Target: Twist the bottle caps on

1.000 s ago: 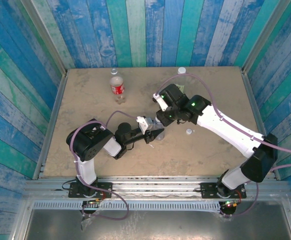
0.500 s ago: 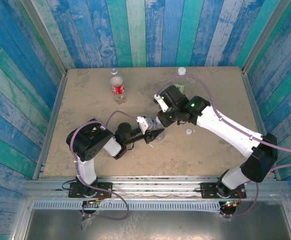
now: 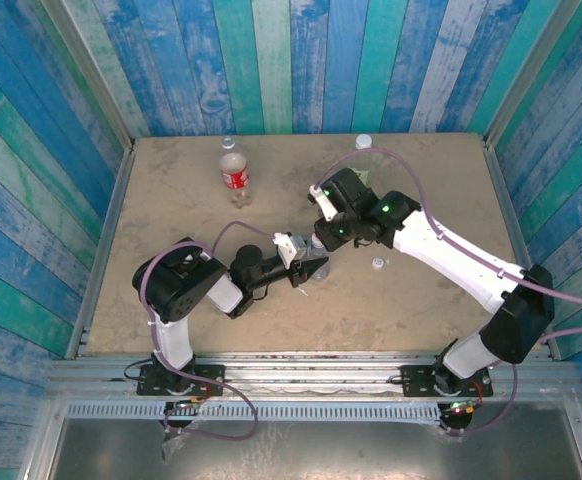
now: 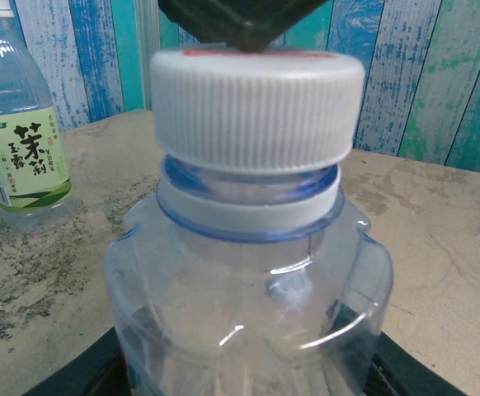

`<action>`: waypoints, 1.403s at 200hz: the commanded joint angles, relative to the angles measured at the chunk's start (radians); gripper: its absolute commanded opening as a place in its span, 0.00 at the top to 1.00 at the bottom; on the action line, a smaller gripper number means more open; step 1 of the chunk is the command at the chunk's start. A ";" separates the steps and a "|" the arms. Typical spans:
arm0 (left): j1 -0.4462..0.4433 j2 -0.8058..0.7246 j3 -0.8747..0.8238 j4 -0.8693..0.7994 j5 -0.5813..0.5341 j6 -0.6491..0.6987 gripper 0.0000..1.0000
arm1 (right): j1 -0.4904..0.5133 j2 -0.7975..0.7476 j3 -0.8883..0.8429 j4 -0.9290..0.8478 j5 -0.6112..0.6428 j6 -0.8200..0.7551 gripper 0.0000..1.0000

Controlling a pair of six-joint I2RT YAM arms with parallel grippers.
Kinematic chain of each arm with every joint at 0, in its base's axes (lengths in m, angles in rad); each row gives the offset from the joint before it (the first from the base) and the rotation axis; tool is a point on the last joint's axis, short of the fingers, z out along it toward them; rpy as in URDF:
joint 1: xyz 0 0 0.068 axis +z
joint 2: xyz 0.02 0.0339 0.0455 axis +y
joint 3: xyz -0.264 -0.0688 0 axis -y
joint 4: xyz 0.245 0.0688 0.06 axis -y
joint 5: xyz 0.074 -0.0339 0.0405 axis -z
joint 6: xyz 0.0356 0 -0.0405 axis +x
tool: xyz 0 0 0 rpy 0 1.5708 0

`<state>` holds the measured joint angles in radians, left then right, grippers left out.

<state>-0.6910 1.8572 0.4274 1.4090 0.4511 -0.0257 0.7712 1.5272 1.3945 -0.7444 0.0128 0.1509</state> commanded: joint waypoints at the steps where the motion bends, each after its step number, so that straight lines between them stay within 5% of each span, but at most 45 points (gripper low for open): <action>1: -0.003 0.047 0.008 -0.037 0.021 -0.005 0.50 | -0.026 -0.025 -0.038 -0.003 -0.081 0.017 0.67; 113: -0.004 0.050 0.034 -0.074 -0.008 -0.032 0.54 | -0.082 -0.098 -0.200 0.056 -0.262 0.061 0.81; 180: -0.004 0.051 0.040 -0.093 -0.001 -0.025 0.53 | -0.092 -0.192 -0.230 0.071 -0.267 0.081 0.80; 201: -0.003 0.048 0.036 -0.093 0.006 -0.019 0.53 | -0.115 -0.191 -0.216 0.095 -0.255 0.093 0.73; 280: -0.004 0.021 0.013 -0.112 0.006 0.004 0.52 | -0.147 -0.040 -0.098 0.134 -0.341 0.059 0.69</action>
<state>-0.6937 1.8679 0.4641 1.3720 0.4496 -0.0410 0.6270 1.4487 1.2617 -0.6170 -0.2829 0.2249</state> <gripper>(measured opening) 0.484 0.317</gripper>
